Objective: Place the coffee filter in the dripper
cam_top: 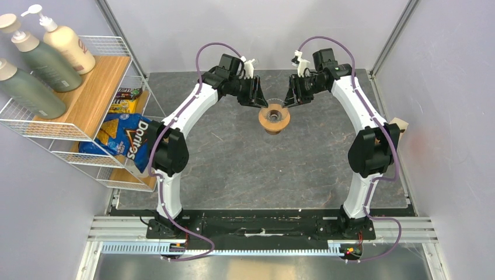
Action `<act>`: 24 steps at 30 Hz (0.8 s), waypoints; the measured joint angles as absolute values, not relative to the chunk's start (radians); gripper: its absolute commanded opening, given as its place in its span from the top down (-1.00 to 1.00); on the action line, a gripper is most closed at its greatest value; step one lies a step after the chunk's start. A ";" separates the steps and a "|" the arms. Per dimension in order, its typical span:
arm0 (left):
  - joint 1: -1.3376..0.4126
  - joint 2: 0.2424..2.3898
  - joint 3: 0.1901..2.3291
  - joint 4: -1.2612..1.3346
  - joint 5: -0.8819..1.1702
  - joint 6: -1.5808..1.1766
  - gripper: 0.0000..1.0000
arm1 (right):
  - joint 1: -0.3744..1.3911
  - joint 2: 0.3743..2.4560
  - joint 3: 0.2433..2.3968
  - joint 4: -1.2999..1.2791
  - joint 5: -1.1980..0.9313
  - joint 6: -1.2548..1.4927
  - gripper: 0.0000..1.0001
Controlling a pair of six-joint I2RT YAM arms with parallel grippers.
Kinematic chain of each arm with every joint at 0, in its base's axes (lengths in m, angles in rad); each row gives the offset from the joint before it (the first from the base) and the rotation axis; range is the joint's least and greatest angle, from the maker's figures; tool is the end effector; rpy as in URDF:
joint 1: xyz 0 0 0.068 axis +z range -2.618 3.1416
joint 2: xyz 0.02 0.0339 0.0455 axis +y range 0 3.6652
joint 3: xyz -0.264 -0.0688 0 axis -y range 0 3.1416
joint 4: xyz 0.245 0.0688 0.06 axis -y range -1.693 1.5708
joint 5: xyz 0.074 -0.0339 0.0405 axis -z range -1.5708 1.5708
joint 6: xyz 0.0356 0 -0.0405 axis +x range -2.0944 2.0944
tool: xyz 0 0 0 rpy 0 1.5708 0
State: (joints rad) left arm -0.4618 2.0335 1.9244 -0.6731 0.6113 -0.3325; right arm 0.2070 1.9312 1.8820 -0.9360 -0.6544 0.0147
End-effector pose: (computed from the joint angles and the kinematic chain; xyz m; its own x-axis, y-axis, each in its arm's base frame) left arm 0.4037 -0.2237 0.3100 -0.8345 0.1168 -0.5385 0.4834 0.6240 -0.6139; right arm 0.4039 0.1070 0.3232 -0.8227 -0.1609 -0.5452 -0.4803 0.7098 0.5153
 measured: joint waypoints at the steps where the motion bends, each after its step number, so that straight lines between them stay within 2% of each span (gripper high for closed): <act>1: -0.462 2.033 1.922 -0.673 0.611 -0.332 0.04 | 0.207 1.931 1.882 -0.941 -0.656 0.011 0.12; 8: -0.462 2.033 1.901 -0.673 0.611 -0.332 0.06 | 0.207 1.931 1.882 -0.962 -0.661 0.007 0.19; 14: -0.467 2.033 1.899 -0.670 0.613 -0.333 0.31 | 0.209 1.931 1.881 -0.962 -0.666 0.006 0.35; 16: -0.468 2.032 1.899 -0.669 0.614 -0.333 0.41 | 0.210 1.931 1.881 -0.962 -0.669 0.006 0.44; 20: -0.472 2.032 1.900 -0.664 0.625 -0.339 0.49 | 0.213 1.931 1.882 -0.963 -0.675 0.006 0.58; 24: -0.474 2.032 1.906 -0.664 0.629 -0.340 0.55 | 0.214 1.931 1.885 -0.965 -0.675 0.004 0.95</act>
State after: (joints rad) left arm -0.4740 2.0319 1.9057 -0.6640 0.6289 -0.3401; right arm 0.2142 1.9312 1.8847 -0.9646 -0.6750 0.0040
